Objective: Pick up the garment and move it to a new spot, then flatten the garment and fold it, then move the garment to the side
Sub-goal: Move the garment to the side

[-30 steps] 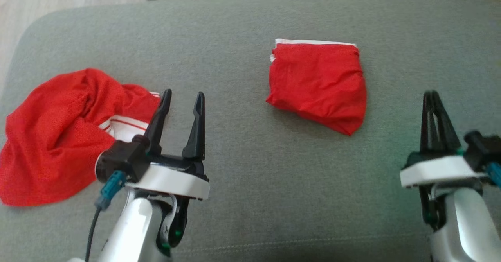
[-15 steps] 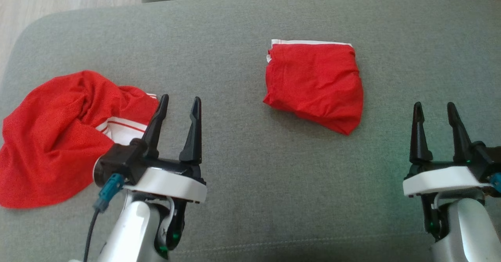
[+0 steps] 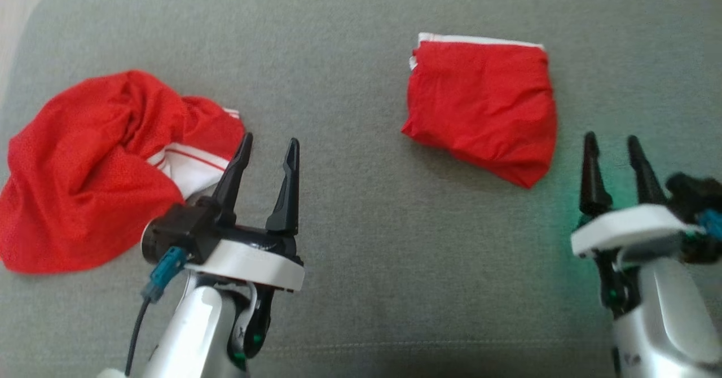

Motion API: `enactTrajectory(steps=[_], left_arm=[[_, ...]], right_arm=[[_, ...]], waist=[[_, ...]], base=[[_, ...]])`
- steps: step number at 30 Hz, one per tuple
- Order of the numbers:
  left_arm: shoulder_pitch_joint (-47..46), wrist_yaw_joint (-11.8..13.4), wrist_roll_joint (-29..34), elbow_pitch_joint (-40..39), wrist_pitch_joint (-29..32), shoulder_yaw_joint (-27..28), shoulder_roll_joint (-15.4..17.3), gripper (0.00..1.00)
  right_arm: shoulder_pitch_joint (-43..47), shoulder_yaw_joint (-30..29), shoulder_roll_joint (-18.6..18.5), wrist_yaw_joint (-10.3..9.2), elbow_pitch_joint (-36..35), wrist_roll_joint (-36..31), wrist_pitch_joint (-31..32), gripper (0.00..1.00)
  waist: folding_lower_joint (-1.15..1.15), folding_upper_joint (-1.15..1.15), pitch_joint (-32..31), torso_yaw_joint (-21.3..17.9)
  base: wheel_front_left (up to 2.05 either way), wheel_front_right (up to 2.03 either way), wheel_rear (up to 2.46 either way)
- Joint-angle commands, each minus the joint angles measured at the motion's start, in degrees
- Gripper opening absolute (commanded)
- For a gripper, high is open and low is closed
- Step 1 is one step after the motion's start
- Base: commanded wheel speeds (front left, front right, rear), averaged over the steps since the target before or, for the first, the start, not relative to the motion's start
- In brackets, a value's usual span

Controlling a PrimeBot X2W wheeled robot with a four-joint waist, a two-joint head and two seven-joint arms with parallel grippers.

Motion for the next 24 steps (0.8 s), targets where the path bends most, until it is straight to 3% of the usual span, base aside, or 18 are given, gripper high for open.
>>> enactTrajectory(steps=[1, 9, 15, 16, 17, 18, 24], left_arm=[[-2.88, -0.38, 0.76, -1.79, -0.31, 1.56, 0.38, 1.00], [-4.63, -0.87, 1.05, -1.19, -0.31, 0.49, 0.38, 1.00], [-5.49, -0.92, 1.22, -1.41, -0.31, 0.33, 0.38, 1.00], [-5.44, -0.90, 1.26, -1.47, -0.31, 0.40, 0.38, 1.00], [-5.38, -0.87, 1.31, -1.53, -0.31, 0.47, 0.38, 1.00], [-5.30, -0.82, 1.38, -1.54, -0.31, 0.52, 0.38, 1.00], [-5.11, -0.87, 1.71, -1.77, -0.31, 0.64, 0.38, 1.00]], right_arm=[[-2.86, 1.76, -0.17, 0.23, -0.73, 1.19, 0.53, 1.00], [-10.49, 2.54, -0.17, 0.23, 9.93, 5.68, 1.92, 1.00], [-16.80, 0.85, -0.17, 0.23, 19.29, 3.51, 0.63, 1.00], [-17.33, 1.02, -0.17, 0.23, 20.02, 2.18, 0.22, 0.76], [-17.79, 0.98, -0.17, 0.23, 20.56, 0.66, -0.37, 0.12], [-18.19, 1.01, -0.17, 0.23, 20.96, -1.04, -0.98, 0.00], [-18.98, 1.32, -0.39, 0.23, 20.14, -14.57, -3.41, 0.00]], waist=[[0.00, 0.00, 1.38, 0.91], [0.00, 0.00, 4.29, 4.25], [0.00, 0.00, 5.96, 6.57], [0.00, 0.00, 6.05, 6.57], [0.00, 0.00, 6.10, 6.51], [0.00, 0.00, 6.10, 6.36], [0.00, 0.00, 5.46, 3.56]], base=[[0.00, 0.00, 0.00], [0.00, 0.00, 0.00], [0.00, 0.00, 0.00], [0.00, 0.00, 0.00], [0.00, 0.00, 0.00], [0.00, 0.00, 0.00], [0.00, 0.00, 0.00]])
